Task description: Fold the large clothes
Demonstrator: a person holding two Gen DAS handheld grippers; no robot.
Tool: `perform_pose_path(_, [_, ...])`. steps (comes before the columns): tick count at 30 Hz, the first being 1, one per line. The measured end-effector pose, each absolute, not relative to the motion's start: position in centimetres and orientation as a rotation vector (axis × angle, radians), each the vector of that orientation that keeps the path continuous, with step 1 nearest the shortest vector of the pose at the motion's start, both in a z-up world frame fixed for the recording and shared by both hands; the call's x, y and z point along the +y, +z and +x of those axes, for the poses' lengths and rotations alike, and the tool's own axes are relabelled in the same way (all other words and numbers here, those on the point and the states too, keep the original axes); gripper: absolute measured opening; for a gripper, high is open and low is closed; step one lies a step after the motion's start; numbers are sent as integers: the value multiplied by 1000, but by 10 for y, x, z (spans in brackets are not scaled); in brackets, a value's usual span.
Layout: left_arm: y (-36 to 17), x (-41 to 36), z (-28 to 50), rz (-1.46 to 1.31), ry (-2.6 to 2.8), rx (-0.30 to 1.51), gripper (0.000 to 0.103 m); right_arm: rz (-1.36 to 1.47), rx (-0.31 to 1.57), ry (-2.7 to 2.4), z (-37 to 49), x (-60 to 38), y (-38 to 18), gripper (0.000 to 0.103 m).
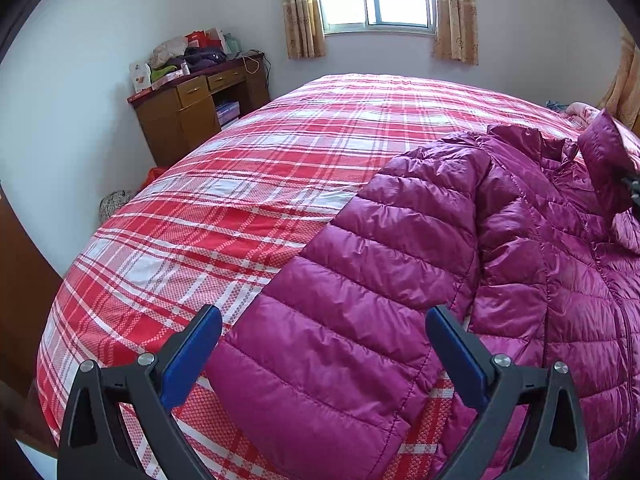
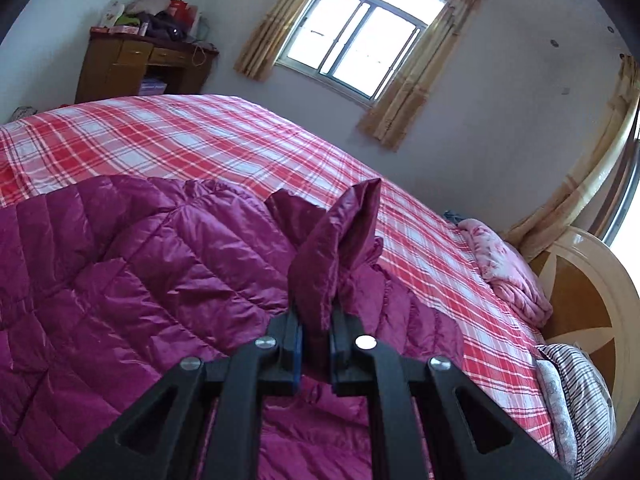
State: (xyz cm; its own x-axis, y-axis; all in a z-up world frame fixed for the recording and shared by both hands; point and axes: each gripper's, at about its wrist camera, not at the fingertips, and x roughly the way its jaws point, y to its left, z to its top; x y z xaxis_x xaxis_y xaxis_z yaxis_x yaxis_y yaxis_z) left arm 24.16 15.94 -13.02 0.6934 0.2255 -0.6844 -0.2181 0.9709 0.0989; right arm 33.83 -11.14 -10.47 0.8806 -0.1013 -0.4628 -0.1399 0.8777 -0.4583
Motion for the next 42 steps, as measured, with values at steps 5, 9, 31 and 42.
perform_pose_path(5, [-133,158,245,22,254,773,102,-498,528,60,341,-98,-125,11])
perform_pose_path(9, [-132,155,249,36,264,765,102,-480,544,77,341,-94,-133,11])
perform_pose_path(31, [-114,117,293,138,283,748,102,-323,558,309,297,-117,-112,55])
perform_pose_path(42, [-85,3,348,257,197,655,102,-178,765,-31,379,-220,-150,53])
